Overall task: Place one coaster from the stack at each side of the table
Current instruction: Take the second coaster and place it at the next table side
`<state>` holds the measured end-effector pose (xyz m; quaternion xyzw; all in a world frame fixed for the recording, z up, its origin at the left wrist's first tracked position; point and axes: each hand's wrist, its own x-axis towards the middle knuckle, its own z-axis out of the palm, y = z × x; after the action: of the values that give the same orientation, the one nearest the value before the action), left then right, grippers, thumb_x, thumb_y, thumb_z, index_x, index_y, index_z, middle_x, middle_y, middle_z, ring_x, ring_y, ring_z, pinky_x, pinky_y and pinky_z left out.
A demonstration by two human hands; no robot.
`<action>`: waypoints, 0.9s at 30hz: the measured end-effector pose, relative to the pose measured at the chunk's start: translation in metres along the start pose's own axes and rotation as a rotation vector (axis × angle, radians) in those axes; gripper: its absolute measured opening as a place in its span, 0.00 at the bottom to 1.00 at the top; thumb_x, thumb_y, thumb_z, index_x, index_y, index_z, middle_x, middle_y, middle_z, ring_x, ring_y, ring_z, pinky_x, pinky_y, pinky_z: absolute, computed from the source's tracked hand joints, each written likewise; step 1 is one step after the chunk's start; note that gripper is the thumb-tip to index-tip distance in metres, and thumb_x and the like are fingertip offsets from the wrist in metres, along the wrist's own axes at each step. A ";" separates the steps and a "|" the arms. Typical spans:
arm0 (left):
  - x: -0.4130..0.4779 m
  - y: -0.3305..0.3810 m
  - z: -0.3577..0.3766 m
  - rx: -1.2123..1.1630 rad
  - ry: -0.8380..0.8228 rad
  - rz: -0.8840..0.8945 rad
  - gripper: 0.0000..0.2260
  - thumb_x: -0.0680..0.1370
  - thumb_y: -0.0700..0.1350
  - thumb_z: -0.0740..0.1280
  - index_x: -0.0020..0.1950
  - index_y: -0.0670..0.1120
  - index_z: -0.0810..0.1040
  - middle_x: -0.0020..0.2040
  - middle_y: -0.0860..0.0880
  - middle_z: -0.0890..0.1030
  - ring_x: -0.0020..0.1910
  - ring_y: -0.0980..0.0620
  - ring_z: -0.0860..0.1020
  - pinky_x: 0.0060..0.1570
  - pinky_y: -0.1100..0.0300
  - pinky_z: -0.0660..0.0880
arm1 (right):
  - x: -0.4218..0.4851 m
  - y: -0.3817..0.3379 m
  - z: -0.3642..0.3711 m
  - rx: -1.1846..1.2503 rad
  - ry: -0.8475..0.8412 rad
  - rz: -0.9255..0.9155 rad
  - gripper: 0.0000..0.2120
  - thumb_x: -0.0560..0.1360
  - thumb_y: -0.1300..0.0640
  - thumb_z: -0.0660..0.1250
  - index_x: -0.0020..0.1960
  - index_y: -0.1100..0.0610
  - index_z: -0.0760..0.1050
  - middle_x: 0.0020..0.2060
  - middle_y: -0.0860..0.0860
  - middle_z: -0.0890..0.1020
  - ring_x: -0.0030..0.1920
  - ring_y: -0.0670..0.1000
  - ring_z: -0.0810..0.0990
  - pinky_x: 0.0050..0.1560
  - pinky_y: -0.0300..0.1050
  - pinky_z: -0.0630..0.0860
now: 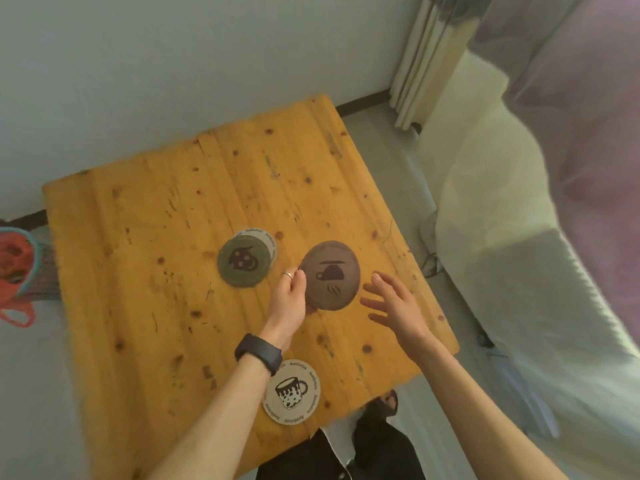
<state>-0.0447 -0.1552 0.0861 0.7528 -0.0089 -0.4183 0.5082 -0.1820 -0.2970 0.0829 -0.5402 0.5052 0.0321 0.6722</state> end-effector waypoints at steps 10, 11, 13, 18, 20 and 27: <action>-0.045 0.005 0.173 -0.031 -0.132 -0.164 0.14 0.83 0.47 0.57 0.68 0.49 0.70 0.62 0.46 0.78 0.50 0.50 0.80 0.45 0.52 0.77 | -0.037 0.015 -0.181 -0.012 0.048 -0.012 0.09 0.79 0.57 0.69 0.59 0.53 0.79 0.44 0.57 0.86 0.41 0.54 0.84 0.44 0.49 0.81; -0.046 0.007 0.190 0.015 -0.092 -0.163 0.13 0.82 0.42 0.59 0.66 0.50 0.72 0.59 0.45 0.79 0.44 0.52 0.78 0.44 0.52 0.76 | -0.034 0.016 -0.199 -0.057 0.039 -0.023 0.08 0.79 0.58 0.68 0.57 0.51 0.80 0.44 0.58 0.86 0.41 0.55 0.84 0.44 0.50 0.81; -0.046 0.011 0.223 0.149 -0.013 -0.165 0.18 0.78 0.38 0.64 0.66 0.52 0.71 0.63 0.44 0.77 0.46 0.51 0.77 0.49 0.48 0.77 | -0.025 0.018 -0.235 -0.199 0.039 -0.078 0.08 0.79 0.56 0.66 0.53 0.45 0.80 0.43 0.58 0.86 0.43 0.56 0.84 0.48 0.54 0.81; -0.056 0.047 0.294 0.758 -0.088 0.266 0.27 0.73 0.53 0.70 0.72 0.56 0.69 0.68 0.50 0.75 0.69 0.47 0.69 0.65 0.50 0.70 | -0.011 0.001 -0.311 -0.644 -0.001 -0.299 0.11 0.80 0.55 0.63 0.57 0.46 0.82 0.46 0.47 0.82 0.48 0.49 0.79 0.48 0.41 0.71; -0.056 0.063 0.320 0.849 -0.148 0.352 0.22 0.74 0.56 0.69 0.67 0.56 0.75 0.63 0.52 0.80 0.64 0.49 0.74 0.61 0.53 0.73 | -0.003 -0.012 -0.331 -0.719 -0.050 -0.358 0.11 0.80 0.56 0.64 0.56 0.46 0.82 0.47 0.48 0.82 0.49 0.50 0.80 0.49 0.42 0.71; -0.036 0.067 0.360 0.250 -0.038 0.105 0.10 0.78 0.47 0.70 0.56 0.44 0.82 0.47 0.46 0.84 0.46 0.50 0.81 0.44 0.61 0.78 | 0.030 -0.034 -0.366 -0.251 -0.015 -0.282 0.08 0.74 0.52 0.74 0.53 0.50 0.82 0.45 0.47 0.86 0.45 0.46 0.84 0.48 0.41 0.78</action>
<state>-0.2703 -0.4446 0.1126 0.8007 -0.1099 -0.4007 0.4315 -0.3831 -0.6040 0.1197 -0.6850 0.4115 0.0043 0.6011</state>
